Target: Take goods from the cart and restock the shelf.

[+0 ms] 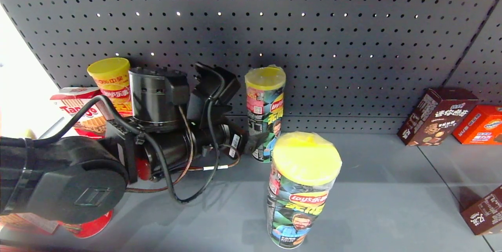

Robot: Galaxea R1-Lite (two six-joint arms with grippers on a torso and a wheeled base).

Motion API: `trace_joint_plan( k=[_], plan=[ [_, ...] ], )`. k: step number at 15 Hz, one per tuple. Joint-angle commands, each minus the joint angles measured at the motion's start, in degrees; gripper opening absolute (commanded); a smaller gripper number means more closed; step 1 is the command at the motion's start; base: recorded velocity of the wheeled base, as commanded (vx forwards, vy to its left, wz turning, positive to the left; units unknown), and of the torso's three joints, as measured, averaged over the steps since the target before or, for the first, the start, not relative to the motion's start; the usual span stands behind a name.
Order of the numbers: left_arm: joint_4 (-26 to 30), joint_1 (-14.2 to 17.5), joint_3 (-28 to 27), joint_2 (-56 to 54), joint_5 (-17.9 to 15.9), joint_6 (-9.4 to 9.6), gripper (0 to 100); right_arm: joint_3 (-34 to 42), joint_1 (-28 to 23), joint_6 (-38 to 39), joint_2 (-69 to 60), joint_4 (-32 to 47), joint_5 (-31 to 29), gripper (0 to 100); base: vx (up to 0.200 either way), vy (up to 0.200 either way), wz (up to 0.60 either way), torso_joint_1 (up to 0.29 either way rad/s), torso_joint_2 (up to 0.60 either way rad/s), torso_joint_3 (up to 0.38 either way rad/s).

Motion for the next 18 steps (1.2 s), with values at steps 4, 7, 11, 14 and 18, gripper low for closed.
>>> trace_joint_plan(
  k=[4,7,11,14,18],
  plan=[
    [0.07,-0.04,-0.47,2.45,2.26,-0.03,100,0.00,0.01,-0.01,0.09,-0.01,0.01,100,0.000,0.000,0.00,0.000,0.00,0.000],
    [0.07,0.13,-0.12,2.45,3.41,-0.03,100,0.00,0.01,-0.01,0.09,-0.01,0.01,100,0.000,0.000,0.00,0.000,0.00,0.000],
    [0.07,1.01,0.06,2.37,4.46,-0.03,100,0.00,0.01,-0.01,0.09,-0.01,0.01,100,0.000,0.000,0.00,0.000,0.00,0.000],
    [0.07,1.89,0.06,2.37,4.90,0.06,100,0.00,0.01,-0.01,0.09,-0.01,0.01,100,0.000,0.000,0.00,0.000,0.00,0.000],
    [-0.01,2.86,0.67,2.10,5.34,0.06,100,0.00,0.09,-0.01,0.09,-0.01,0.01,100,0.000,0.000,0.00,0.000,0.00,0.000]
  ],
)
